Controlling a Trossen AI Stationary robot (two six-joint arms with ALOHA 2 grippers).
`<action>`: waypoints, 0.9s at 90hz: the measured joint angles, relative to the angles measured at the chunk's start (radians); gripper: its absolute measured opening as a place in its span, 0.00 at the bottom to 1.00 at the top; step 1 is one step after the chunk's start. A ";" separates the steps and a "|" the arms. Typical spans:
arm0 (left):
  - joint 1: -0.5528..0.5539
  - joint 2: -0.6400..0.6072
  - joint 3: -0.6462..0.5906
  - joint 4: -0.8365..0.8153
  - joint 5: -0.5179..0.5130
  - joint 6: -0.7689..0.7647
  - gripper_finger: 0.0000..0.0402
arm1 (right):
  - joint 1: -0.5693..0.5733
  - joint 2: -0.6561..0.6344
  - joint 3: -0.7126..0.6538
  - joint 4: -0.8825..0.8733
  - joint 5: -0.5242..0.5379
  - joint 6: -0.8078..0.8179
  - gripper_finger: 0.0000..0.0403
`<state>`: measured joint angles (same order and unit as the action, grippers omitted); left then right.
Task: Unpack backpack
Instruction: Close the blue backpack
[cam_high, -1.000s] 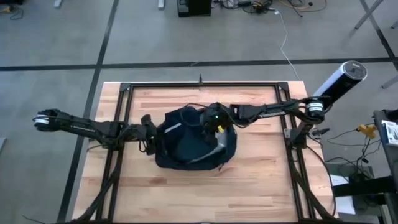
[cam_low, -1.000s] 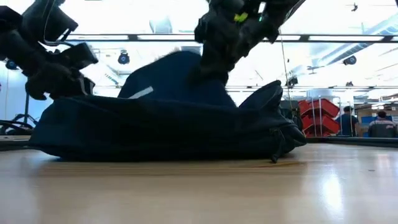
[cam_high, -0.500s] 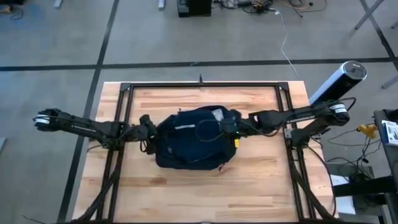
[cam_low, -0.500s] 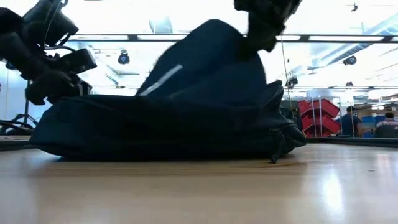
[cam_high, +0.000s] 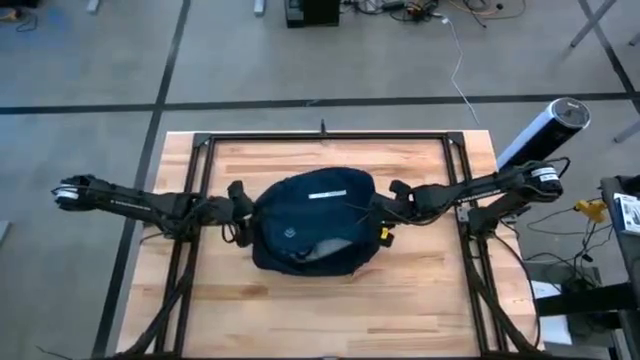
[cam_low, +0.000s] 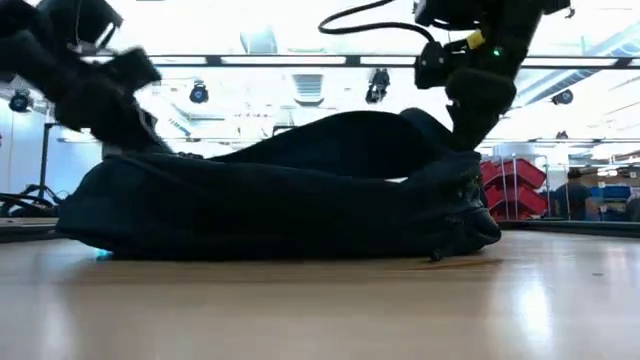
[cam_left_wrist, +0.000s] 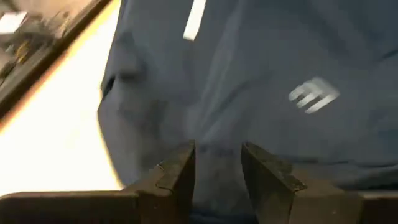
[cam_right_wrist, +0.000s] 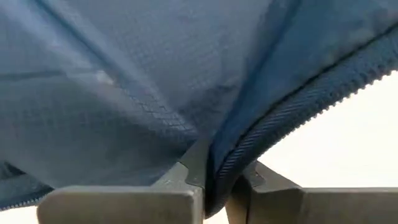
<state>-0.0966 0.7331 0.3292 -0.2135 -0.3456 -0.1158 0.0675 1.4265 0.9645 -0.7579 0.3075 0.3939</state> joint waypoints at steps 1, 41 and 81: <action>-0.004 -0.002 0.005 -0.001 0.004 0.004 0.30 | 0.000 0.000 0.000 -0.001 0.000 0.000 0.07; -0.365 0.068 0.097 0.017 0.026 -0.010 0.30 | 0.033 -0.009 0.139 0.046 -0.028 -0.025 0.51; -0.427 0.468 0.152 0.055 -0.192 -0.024 0.30 | 0.126 0.079 0.094 0.598 -0.028 -0.253 0.61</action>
<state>-0.5241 1.2007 0.4807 -0.1581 -0.5373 -0.1399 0.1934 1.5059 1.0584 -0.1603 0.2795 0.1404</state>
